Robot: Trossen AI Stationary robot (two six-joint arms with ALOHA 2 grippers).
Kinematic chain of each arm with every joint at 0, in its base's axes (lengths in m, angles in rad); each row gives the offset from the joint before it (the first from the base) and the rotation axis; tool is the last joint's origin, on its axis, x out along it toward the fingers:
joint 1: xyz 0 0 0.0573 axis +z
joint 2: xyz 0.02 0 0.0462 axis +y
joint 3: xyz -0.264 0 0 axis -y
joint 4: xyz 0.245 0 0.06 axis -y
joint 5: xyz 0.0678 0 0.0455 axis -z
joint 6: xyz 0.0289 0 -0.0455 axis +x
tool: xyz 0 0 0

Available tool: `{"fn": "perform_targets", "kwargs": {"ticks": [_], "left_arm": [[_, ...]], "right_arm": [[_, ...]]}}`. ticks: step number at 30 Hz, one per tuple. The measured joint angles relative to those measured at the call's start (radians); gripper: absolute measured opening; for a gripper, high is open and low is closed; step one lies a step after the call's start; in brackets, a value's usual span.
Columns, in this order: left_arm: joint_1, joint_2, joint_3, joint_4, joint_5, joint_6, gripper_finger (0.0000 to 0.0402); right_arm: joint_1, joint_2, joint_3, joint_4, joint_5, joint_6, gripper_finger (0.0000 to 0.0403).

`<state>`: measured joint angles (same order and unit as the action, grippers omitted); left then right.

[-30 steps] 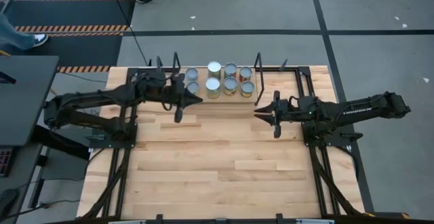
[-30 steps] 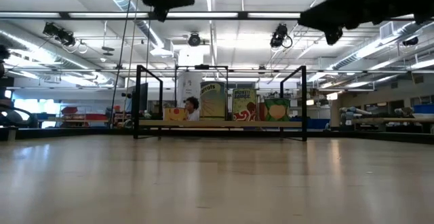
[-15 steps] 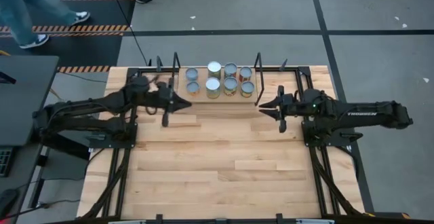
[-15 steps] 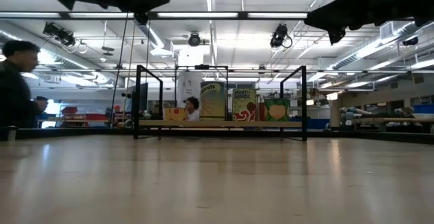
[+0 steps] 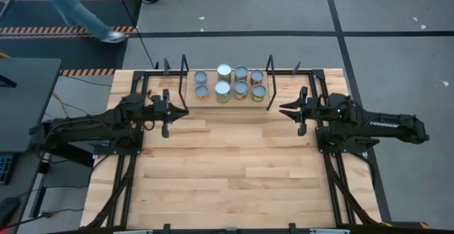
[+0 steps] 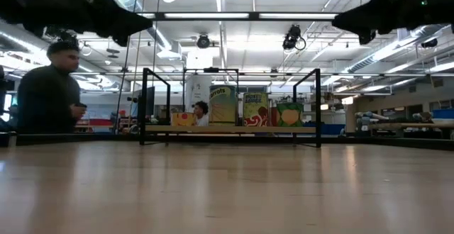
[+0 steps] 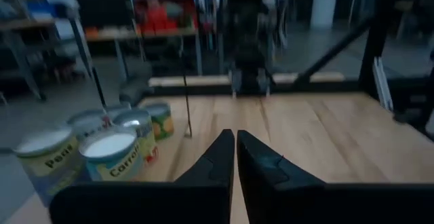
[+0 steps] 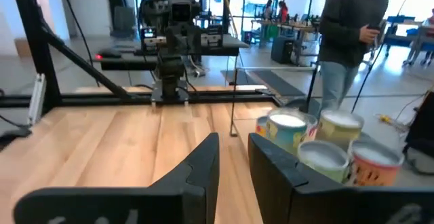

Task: Pick and place cans onto a shelf
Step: Return to Home Position

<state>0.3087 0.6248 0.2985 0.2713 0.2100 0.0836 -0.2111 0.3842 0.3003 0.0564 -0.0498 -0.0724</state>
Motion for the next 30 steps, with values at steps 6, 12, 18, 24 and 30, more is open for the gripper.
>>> {"fn": "perform_targets", "kwargs": {"ticks": [6,12,18,24,30], "left_arm": [[0.000,-0.142,-0.179,0.167,0.000,-0.046,0.0031],[0.003,-0.210,-0.261,0.172,0.000,-0.105,0.0029],[0.004,-0.240,-0.290,0.141,0.001,-0.106,0.0029],[0.004,-0.240,-0.290,0.144,0.016,-0.126,0.0030],[0.004,-0.241,-0.290,0.164,0.049,-0.130,0.0030]], "right_arm": [[0.000,-0.140,-0.139,0.085,-0.002,0.146,0.0087],[0.000,-0.302,-0.185,0.054,-0.005,0.204,0.0087],[0.007,-0.379,-0.185,0.013,-0.021,0.208,0.0087],[0.076,-0.373,-0.286,0.139,0.028,0.158,0.0087],[0.184,-0.368,-0.294,0.106,0.065,0.143,0.0087]]}}
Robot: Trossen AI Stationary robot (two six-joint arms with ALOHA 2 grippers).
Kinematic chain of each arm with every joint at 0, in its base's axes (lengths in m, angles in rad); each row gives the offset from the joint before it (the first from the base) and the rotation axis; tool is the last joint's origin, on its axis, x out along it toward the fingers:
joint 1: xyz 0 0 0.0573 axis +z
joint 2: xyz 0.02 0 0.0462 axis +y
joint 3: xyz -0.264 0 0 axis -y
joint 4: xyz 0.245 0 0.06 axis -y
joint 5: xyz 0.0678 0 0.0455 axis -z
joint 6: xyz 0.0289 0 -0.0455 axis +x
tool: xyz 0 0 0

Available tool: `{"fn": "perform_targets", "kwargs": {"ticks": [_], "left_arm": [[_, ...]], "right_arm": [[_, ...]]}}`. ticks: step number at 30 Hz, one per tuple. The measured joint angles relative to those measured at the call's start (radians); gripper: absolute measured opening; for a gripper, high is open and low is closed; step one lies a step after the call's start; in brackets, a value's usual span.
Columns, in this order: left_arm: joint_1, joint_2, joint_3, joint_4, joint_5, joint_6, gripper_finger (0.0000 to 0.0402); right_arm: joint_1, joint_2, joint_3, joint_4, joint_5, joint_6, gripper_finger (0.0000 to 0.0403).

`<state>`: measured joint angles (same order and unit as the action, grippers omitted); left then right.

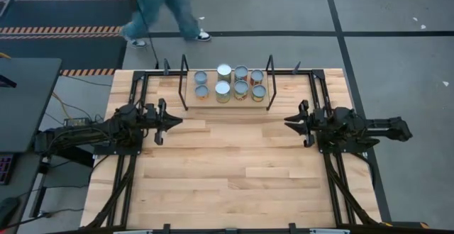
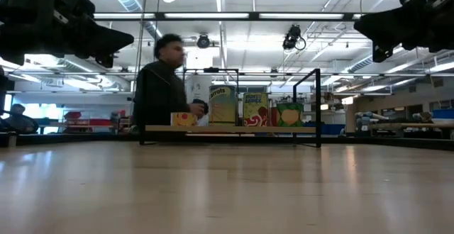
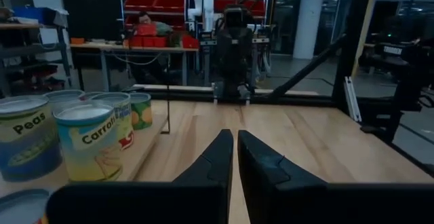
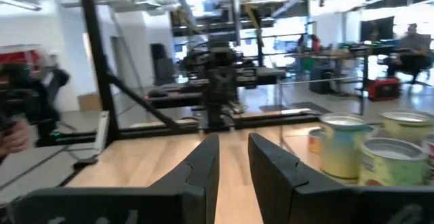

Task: Pick and place cans onto a shelf
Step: Return to Home Position

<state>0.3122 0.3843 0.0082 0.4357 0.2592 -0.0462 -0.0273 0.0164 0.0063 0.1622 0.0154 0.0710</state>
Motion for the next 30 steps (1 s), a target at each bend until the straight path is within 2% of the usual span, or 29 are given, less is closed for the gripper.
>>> {"fn": "perform_targets", "kwargs": {"ticks": [8,13,15,19,22,26,30], "left_arm": [[-0.003,0.001,0.000,0.028,0.047,0.030,0.0029],[-0.003,-0.001,0.000,0.012,-0.072,0.001,0.0029],[-0.003,-0.020,0.000,-0.005,-0.122,-0.017,0.0030],[-0.027,-0.074,-0.001,-0.043,-0.152,-0.007,0.0030],[-0.086,-0.123,-0.001,-0.106,-0.189,0.001,0.0029],[-0.210,-0.175,-0.001,-0.130,-0.341,0.041,0.0029],[-0.309,-0.201,-0.001,-0.189,-0.579,0.086,0.0030]], "right_arm": [[0.051,0.000,0.000,-0.108,0.070,-0.095,0.0087],[0.051,0.002,0.000,-0.137,0.049,-0.093,0.0087],[0.050,-0.006,0.000,-0.129,0.079,-0.091,0.0087],[0.050,-0.012,0.000,-0.127,0.108,-0.090,0.0087],[0.050,-0.012,0.000,-0.127,0.104,-0.077,0.0087],[0.050,-0.012,0.000,-0.127,0.098,-0.089,0.0087],[0.050,-0.012,0.000,-0.128,0.097,-0.099,0.0087]]}}
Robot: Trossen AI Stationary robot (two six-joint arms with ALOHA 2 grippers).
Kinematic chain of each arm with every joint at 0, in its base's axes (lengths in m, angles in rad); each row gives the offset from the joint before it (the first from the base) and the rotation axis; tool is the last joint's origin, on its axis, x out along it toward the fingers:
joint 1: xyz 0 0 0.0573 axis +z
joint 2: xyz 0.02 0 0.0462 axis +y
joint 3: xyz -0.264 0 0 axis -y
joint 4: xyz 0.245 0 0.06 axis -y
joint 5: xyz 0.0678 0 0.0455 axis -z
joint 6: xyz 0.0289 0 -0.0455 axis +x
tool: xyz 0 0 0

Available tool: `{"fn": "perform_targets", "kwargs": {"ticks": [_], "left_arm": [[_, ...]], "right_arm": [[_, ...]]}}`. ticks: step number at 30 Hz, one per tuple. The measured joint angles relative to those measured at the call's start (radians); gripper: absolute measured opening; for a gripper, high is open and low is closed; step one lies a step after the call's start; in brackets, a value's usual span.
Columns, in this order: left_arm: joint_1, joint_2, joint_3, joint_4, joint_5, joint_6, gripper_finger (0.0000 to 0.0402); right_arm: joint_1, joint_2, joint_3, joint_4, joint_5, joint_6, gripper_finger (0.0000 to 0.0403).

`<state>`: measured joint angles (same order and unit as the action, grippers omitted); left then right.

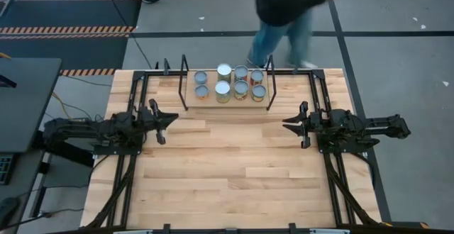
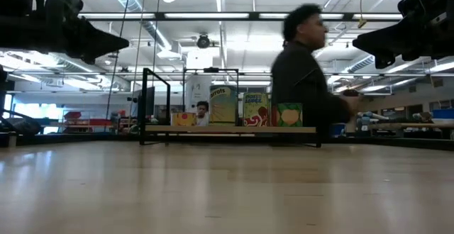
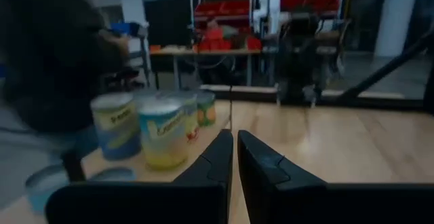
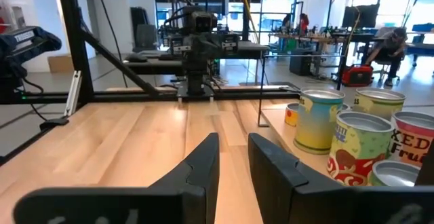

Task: Pick and place cans onto a shelf
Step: Return to Home Position

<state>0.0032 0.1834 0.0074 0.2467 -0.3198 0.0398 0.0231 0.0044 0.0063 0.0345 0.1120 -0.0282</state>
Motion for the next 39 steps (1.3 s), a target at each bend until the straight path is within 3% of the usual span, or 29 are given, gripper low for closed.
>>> {"fn": "perform_targets", "kwargs": {"ticks": [9,13,16,24,29,39], "left_arm": [[-0.031,-0.024,0.000,-0.037,0.004,0.010,0.0030],[-0.031,-0.110,0.014,-0.134,0.142,0.024,0.0029],[-0.028,-0.185,0.000,-0.192,0.161,0.023,0.0030],[0.018,-0.178,0.000,-0.199,0.382,0.031,0.0029],[0.029,-0.167,0.000,-0.202,0.388,0.142,0.0030],[0.029,-0.164,0.000,-0.199,0.388,0.155,0.0029]], "right_arm": [[0.000,0.006,0.000,0.002,0.015,0.003,0.0087],[0.000,0.006,0.000,0.001,0.012,0.027,0.0087],[0.000,0.010,0.000,-0.002,-0.008,0.027,0.0087],[0.000,0.066,0.000,-0.005,-0.019,0.044,0.0087],[0.000,0.069,0.000,-0.004,-0.019,0.044,0.0087],[0.000,0.068,0.000,-0.003,-0.019,0.044,0.0087]]}}
